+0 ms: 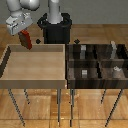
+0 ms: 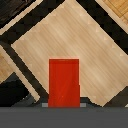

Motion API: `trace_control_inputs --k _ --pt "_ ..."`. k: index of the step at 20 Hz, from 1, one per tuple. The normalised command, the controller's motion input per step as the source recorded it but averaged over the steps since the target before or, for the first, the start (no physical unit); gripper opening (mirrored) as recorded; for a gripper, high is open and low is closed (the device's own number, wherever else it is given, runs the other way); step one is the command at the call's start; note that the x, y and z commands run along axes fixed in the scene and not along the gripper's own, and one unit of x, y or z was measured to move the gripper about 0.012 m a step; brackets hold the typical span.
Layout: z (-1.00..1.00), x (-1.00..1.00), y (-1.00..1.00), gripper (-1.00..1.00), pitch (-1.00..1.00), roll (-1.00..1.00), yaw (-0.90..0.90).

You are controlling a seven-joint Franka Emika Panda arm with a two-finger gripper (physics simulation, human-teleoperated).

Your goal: Place the box of cereal into the appropriate compartment.

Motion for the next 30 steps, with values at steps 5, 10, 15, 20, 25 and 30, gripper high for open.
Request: trace_control_inputs --k 5,10,15,20,25,30 --pt "0.00 -0.40 0.47 -1.00 0.00 0.00 0.00" --pt "0.00 0.00 1.00 -1.00 0.00 0.00 0.00" --pt "0.00 0.00 1.00 -1.00 0.00 0.00 0.00" --pt "0.00 0.00 1.00 -1.00 0.00 0.00 0.00" --pt "0.00 0.00 1.00 -1.00 0.00 0.00 0.00" --pt "0.00 0.00 1.00 -1.00 0.00 0.00 0.00"
